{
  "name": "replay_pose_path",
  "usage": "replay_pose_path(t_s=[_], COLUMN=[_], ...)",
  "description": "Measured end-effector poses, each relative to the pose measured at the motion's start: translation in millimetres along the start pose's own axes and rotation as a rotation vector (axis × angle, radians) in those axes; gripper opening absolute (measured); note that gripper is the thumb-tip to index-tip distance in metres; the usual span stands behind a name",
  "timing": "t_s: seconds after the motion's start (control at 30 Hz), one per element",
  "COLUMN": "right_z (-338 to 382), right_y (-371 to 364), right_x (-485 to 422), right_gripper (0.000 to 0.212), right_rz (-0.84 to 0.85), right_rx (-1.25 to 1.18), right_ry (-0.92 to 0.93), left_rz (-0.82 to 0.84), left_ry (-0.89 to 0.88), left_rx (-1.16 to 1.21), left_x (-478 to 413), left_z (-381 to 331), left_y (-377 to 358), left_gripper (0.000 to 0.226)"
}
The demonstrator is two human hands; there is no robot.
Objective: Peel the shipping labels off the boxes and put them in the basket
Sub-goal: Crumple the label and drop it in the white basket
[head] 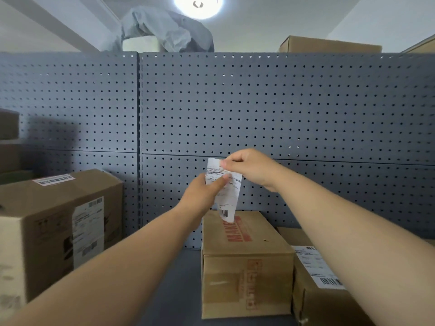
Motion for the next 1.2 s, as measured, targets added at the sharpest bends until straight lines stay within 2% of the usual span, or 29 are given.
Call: replay_pose_path(t_s=[0.1,0.2,0.27,0.37,0.47,0.57,0.7,0.77,0.93,1.07,1.13,1.2], right_z=[-0.6,-5.1,-9.8,-17.3,-26.3,-39.9,-55.2,-63.0,-87.7,-86.9,-94.8,-109.1], right_y=[-0.5,2.8,2.9,4.1,15.7,7.5,-29.1,-45.4,-81.1,-96.1,-85.8,-71.2], right_x=[1.1,2.9,2.1,0.5,5.3,6.2,-2.6,-7.6,-24.9,-31.8,-37.5,-39.1], right_gripper=[0.034,0.046,0.061,0.066,0.055,0.032,0.026,0.023,0.021,0.019,0.02,0.016], right_rz=[-0.042,-0.076,-0.082,-0.124,-0.238,-0.113,0.081,0.121,0.216,0.289,0.271,0.22], right_rx=[0.045,0.097,0.133,0.113,0.035,0.244,0.417,0.449,0.609,0.52,0.526,0.547], right_ry=[0.0,-0.036,-0.07,-0.1,-0.132,-0.17,-0.204,-0.217,-0.33,-0.33,-0.361,-0.448], left_rz=[-0.087,-0.063,-0.052,-0.109,-0.243,-0.255,-0.231,-0.274,-0.255,-0.178,-0.152,-0.123], left_ry=[0.017,-0.021,-0.044,-0.064,-0.04,-0.009,-0.048,-0.115,-0.181,-0.208,-0.206,-0.195], left_rx=[0.076,0.047,-0.017,-0.212,-0.422,-0.689,-1.009,-1.14,-1.247,-1.379,-1.405,-1.403], left_x=[1.7,2.4,1.8,-3.6,-9.6,-12.5,-17.0,-19.2,-24.0,-28.4,-30.5,-31.5], left_z=[4.4,7.4,8.1,10.7,19.3,27.5,31.9,34.8,50.0,64.3,71.3,76.0], left_y=[0.4,-0.4,1.2,8.4,29.2,45.9,48.4,47.9,45.5,39.4,39.6,39.6], left_gripper=[0.014,0.016,0.017,0.019,0.025,0.027,0.05,0.052,0.029,0.02,0.02,0.029])
Point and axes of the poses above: each hand's wrist, its own x-axis away from the middle knuckle, its own y-axis out of the back of the hand, z = x × y, the point moved 4 cm from there along -x, towards the middle knuckle, and after that the axes turned 6 degrees about z, right-handed, at the moved point
